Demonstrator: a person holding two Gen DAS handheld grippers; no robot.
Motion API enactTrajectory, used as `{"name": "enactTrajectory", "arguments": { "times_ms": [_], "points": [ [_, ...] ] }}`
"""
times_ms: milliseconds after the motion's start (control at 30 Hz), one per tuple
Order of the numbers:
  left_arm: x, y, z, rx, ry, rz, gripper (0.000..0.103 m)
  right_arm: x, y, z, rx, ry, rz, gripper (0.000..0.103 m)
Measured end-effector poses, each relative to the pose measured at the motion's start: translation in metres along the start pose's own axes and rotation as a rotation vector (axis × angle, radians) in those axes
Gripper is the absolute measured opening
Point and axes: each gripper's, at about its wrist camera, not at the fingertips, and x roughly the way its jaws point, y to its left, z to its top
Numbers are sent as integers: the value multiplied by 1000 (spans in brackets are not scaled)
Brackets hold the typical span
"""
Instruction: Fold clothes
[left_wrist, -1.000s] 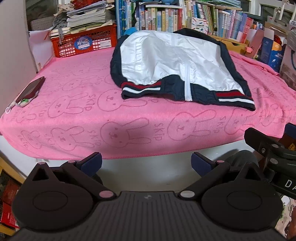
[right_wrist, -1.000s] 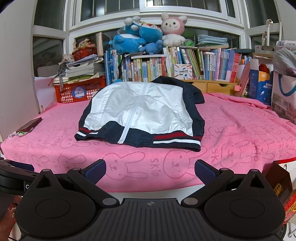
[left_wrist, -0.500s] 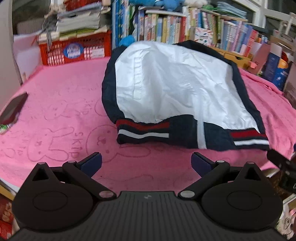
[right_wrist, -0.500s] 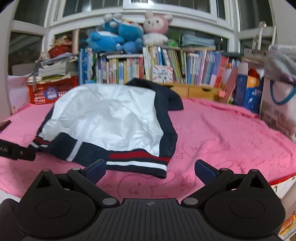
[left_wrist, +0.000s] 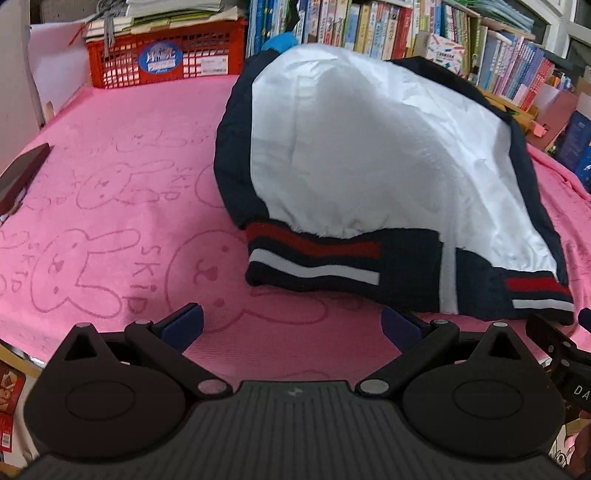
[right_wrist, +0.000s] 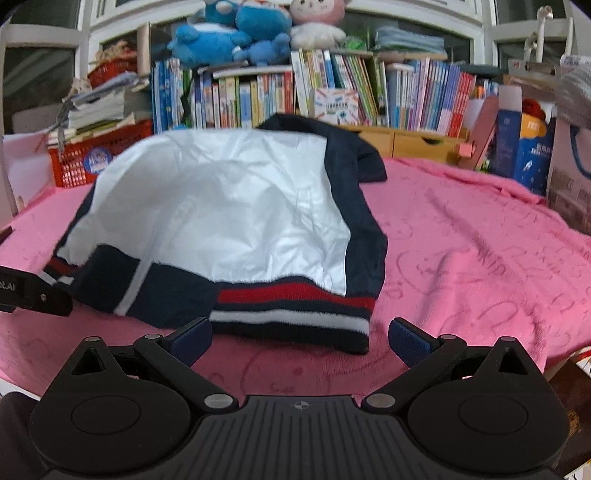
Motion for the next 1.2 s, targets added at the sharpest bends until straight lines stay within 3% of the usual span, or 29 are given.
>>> {"name": "enactTrajectory", "arguments": {
  "times_ms": [200, 367, 533, 733, 1033, 1133, 1200],
  "points": [
    [1, -4, 0, 34, -1, 25, 103, 6, -2, -2, 6, 5, -4, 103],
    [-7, 8, 4, 47, -52, 65, 103, 10, -7, -3, 0, 8, -28, 103],
    [5, 26, 4, 3, -22, 85, 103, 13, -17, -4, 25, 5, -11, 103],
    [5, 31, 4, 24, -43, 89, 103, 11, -31, -3, -9, -37, -119, 103],
    [8, 47, 13, -38, -65, 108, 103, 17, -56, 1, 61, -54, -98, 103],
    [8, 47, 15, -23, -75, 106, 103, 20, -55, 6, 31, -82, -120, 103],
    [7, 49, 16, -25, -82, 113, 103, 20, -56, 10, 5, -113, -189, 103]
  ]
}}
